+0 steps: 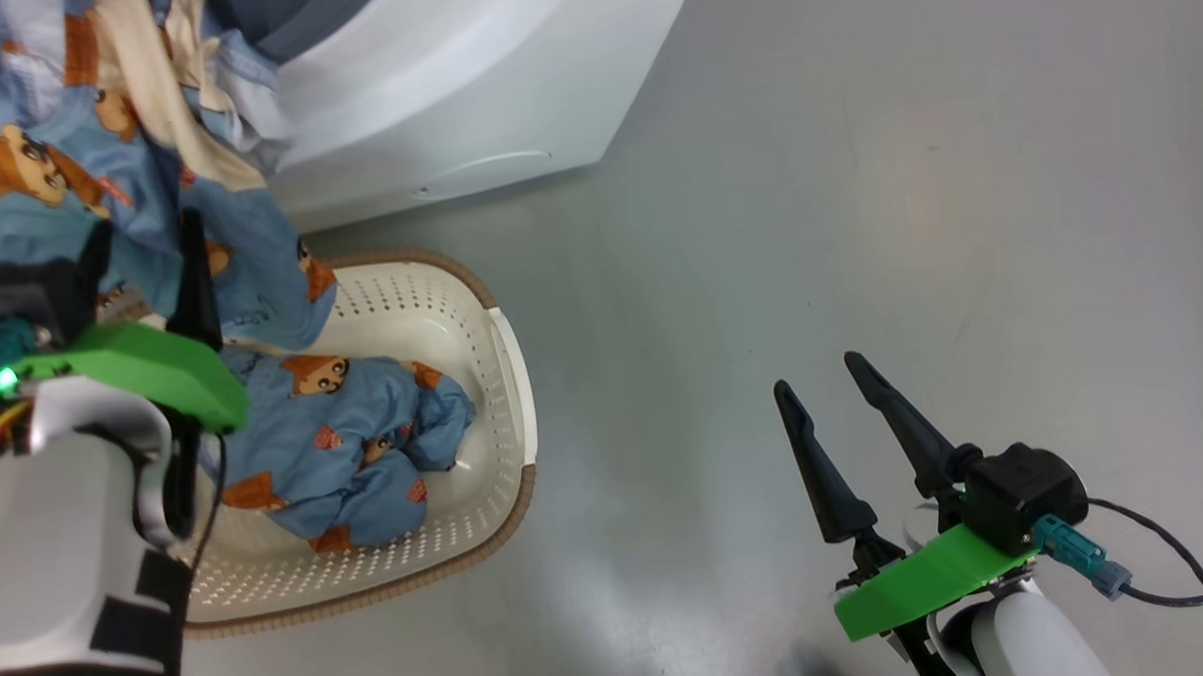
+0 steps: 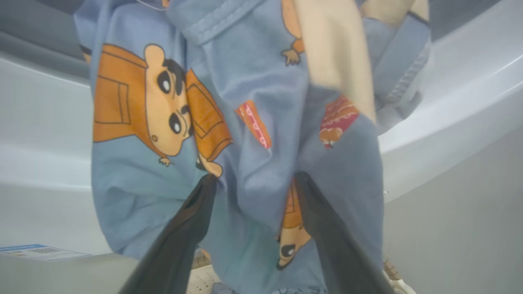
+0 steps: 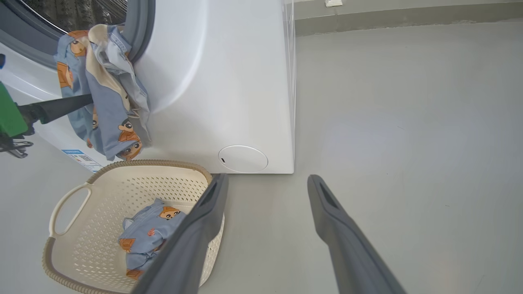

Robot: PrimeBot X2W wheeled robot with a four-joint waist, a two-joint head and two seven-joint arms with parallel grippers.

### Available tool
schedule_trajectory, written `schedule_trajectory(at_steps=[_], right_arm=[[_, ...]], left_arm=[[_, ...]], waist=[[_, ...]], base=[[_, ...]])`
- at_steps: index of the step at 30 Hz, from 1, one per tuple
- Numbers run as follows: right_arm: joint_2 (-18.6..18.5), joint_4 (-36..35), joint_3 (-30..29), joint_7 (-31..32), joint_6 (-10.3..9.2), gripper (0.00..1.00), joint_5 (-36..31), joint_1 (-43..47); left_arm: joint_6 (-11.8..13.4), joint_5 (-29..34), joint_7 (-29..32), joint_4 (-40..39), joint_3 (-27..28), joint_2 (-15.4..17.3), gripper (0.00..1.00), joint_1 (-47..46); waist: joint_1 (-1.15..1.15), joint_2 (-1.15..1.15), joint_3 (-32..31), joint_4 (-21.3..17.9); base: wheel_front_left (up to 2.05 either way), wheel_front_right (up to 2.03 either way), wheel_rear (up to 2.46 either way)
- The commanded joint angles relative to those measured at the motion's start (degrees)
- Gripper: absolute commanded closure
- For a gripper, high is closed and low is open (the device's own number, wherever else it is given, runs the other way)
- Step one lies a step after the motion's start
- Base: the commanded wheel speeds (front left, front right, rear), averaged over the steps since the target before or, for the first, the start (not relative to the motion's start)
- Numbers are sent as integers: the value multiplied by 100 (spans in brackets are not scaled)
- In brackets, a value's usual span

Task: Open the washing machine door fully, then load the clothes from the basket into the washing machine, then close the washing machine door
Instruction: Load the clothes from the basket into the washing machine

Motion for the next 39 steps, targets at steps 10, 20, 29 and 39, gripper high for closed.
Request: schedule_trajectory(at_steps=[10,20,29,39], right_arm=[[-14,-152,176,-69,9,0,39,-73],[-14,-164,246,-69,9,0,27,-125],[-14,-186,227,-69,9,0,-9,-142],[-14,-182,165,-69,9,0,-32,-128]], left_arm=[[86,14,-314,526,229,286,0,-547],[48,-39,-501,896,170,188,0,-920],[40,-102,-640,1079,222,169,59,-1217],[-105,-210,-694,1058,315,32,100,-1259]], waist=[[0,0,234,-52],[0,0,372,-98],[0,0,494,-141],[0,0,469,-69]], base=[[0,0,0],[0,0,0],[0,0,0],[0,0,0]])
